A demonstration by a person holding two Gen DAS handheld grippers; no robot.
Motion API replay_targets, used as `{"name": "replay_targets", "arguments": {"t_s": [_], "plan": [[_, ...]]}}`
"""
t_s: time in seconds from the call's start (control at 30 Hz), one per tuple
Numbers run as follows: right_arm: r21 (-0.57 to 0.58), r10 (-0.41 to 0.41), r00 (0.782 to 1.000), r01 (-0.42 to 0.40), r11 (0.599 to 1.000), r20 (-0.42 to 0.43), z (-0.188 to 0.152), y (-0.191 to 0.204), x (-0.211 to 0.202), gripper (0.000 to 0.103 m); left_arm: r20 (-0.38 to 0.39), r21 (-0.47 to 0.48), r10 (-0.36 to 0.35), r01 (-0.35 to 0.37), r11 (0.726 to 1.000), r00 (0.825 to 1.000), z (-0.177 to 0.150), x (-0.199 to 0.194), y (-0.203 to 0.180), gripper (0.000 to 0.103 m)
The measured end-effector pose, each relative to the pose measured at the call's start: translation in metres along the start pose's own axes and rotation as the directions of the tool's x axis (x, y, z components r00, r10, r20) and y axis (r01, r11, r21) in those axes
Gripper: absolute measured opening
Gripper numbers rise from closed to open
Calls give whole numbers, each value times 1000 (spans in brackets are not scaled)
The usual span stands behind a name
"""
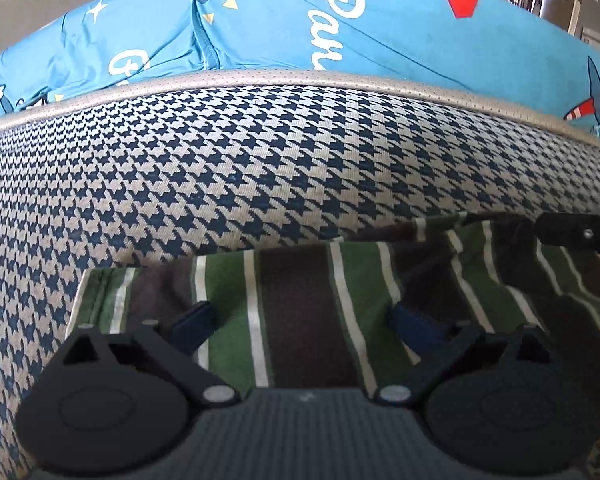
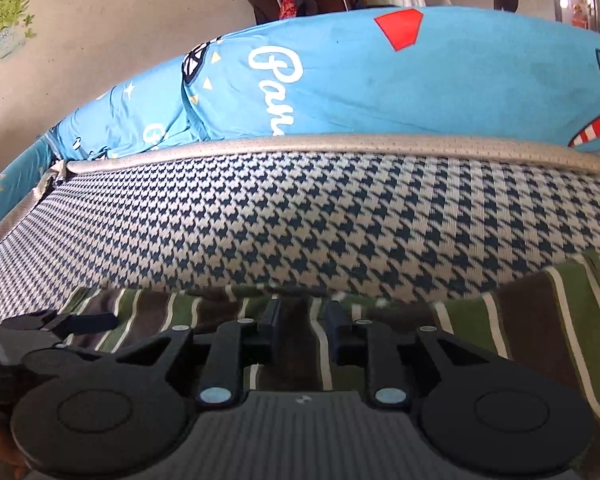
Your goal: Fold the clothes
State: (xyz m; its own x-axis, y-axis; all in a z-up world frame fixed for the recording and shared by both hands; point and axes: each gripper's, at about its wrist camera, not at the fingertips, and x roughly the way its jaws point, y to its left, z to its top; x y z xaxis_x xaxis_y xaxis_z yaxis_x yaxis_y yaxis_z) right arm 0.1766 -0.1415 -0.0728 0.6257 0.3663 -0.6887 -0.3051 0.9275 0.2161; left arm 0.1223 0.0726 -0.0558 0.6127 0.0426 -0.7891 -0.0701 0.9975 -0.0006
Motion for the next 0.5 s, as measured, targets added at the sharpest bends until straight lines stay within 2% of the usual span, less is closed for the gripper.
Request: {"name": "replay_targets", "arguments": {"t_s": [0.07,0.3,0.5], "plan": [[-3,-8,1000,8,1000,-11,-2,-1,-2,24,2,10,8,-8,1000,1000,-1,-1,-3,102],[-4,-53,996,53,999,-75,-7,-3,6,24,10,0,-33,33,999,999,-3,-13,-6,102],[3,-134,990,134,991,-54,-6,-7,19,19,12,10,-91,91,996,996,-5,-25,-14,102]]}}
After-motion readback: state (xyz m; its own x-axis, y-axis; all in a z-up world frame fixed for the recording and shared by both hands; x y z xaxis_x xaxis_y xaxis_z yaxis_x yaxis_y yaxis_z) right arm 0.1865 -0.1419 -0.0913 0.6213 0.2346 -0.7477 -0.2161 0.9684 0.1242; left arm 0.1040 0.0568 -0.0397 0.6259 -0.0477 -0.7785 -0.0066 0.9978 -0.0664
